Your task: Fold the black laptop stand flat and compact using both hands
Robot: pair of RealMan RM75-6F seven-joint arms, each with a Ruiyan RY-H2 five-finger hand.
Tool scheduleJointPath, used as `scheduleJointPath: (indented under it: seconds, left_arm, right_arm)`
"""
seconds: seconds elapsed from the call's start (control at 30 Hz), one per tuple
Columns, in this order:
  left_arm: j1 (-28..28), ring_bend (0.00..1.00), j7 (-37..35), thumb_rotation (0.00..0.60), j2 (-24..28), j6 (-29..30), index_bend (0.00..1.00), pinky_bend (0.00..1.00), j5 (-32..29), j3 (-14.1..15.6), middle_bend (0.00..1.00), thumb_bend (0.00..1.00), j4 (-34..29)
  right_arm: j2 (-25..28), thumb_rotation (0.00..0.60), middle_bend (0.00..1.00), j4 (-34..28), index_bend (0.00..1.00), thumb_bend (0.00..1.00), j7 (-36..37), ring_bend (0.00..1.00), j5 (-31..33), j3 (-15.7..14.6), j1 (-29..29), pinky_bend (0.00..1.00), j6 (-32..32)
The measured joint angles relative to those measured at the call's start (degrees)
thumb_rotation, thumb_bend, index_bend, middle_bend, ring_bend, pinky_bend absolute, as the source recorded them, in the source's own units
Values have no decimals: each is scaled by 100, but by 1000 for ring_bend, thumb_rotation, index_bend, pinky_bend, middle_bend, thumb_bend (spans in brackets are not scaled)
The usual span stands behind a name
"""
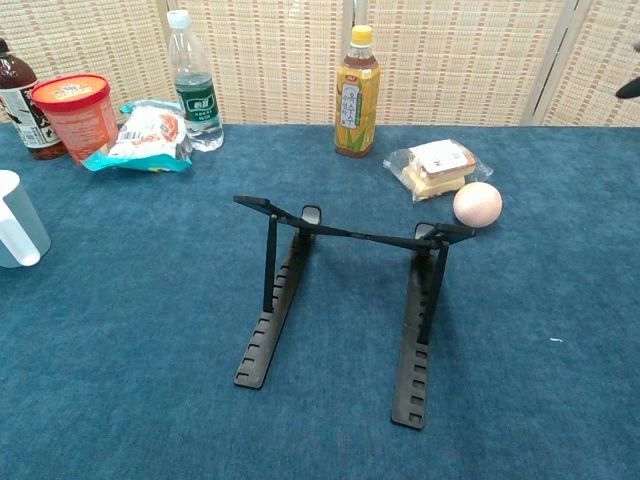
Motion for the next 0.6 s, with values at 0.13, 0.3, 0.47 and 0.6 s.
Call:
scheduleJointPath:
  seconds: [0.13, 0.3, 0.47, 0.6]
  left_arm:
    - [-19, 109, 44, 600, 13, -31, 263, 8, -12, -9, 188, 274, -36]
    - [-49, 109, 94, 600, 14, -59, 263, 7, -9, -24, 188, 273, -89]
    - [-75, 109, 136, 600, 6, -85, 263, 7, 1, -32, 188, 274, -117]
    - [-85, 109, 160, 600, 10, -94, 263, 7, 0, -35, 188, 274, -139]
  right_arm:
    - [125, 600, 202, -1, 34, 310, 562, 51, -441, -256, 396, 115, -253]
    - [243, 600, 202, -24, 34, 311, 1100, 51, -903, -560, 746, 115, -369]
    - [311, 600, 202, -16, 34, 313, 1509, 51, -1304, -862, 1079, 115, -452]
    - [321, 600, 202, -10, 34, 313, 1793, 56, -1517, -1049, 1327, 115, -493]
